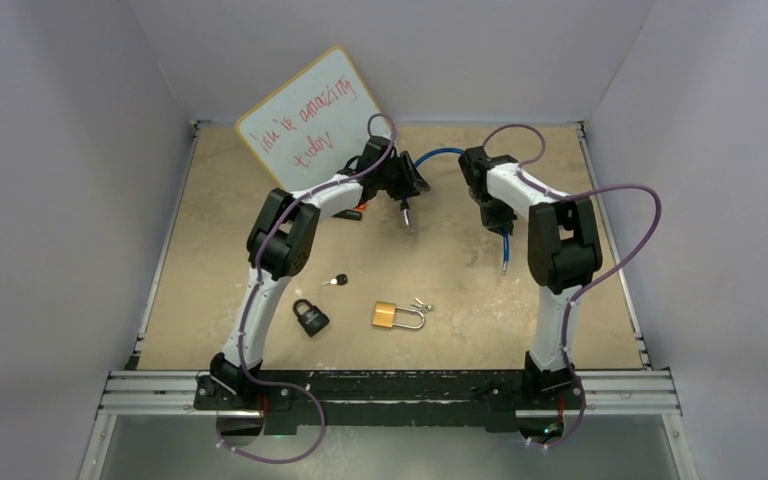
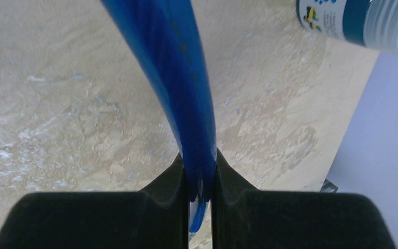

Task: Unlock with the key

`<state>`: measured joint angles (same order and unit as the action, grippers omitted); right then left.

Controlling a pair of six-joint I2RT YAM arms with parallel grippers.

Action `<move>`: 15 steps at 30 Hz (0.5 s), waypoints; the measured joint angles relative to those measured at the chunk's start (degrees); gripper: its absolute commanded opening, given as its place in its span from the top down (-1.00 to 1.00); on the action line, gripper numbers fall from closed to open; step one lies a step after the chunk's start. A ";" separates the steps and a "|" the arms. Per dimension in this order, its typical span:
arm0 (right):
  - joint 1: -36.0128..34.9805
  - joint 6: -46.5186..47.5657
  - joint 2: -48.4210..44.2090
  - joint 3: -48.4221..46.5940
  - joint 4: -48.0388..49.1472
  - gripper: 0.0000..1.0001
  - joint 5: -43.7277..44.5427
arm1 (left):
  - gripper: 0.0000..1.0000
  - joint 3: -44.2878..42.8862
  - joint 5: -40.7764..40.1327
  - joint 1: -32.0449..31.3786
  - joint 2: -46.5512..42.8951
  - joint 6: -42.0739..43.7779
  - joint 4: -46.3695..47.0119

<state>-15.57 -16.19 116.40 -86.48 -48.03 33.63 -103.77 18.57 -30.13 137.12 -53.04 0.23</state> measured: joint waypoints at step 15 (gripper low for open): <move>3.10 2.80 -0.11 -0.52 1.66 0.26 -2.23 | -0.34 -4.55 -9.22 1.14 2.38 9.27 -4.59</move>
<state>-12.47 -13.39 116.29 -87.00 -46.37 31.40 -108.31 9.34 -28.99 139.50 -43.77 -4.36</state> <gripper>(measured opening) 0.302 0.600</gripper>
